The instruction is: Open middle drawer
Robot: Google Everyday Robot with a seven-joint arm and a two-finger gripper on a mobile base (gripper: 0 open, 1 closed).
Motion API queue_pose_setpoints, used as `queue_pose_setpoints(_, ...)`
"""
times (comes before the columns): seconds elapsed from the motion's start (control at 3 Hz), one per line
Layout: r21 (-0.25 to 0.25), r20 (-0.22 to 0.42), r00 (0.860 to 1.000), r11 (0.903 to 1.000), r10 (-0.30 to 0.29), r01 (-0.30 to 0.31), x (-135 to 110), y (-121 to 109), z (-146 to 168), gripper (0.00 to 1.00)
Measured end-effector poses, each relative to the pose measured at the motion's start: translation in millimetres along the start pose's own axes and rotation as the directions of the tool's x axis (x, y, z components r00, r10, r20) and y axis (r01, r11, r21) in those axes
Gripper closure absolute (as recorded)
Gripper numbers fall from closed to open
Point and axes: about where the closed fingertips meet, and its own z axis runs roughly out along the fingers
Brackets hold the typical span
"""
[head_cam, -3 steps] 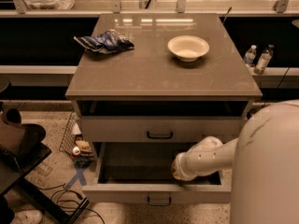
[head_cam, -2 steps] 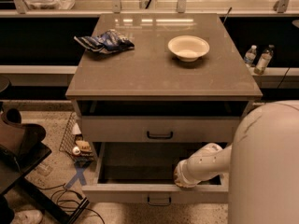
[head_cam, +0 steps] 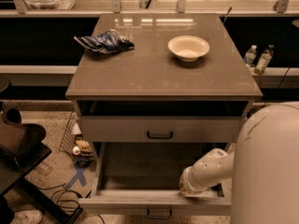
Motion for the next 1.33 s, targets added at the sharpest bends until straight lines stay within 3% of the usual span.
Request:
queue_pose_setpoints(0.33, -0.043, -0.031, 0.999, 0.9983, 0.038, -0.039, 17.5, 44.7, -22.5, 1.00)
queue_pose_setpoints(0.67, -0.069, -0.049, 0.997, 0.9955, 0.061, -0.064, 26.8, 70.2, -35.7, 1.00)
queue_pose_setpoints(1.0, -0.070, -0.049, 0.997, 0.9955, 0.061, -0.064, 25.5, 69.2, -42.1, 0.97)
queue_pose_setpoints(1.33, -0.071, -0.048, 0.997, 0.9955, 0.060, -0.063, 25.2, 69.5, -41.7, 0.74)
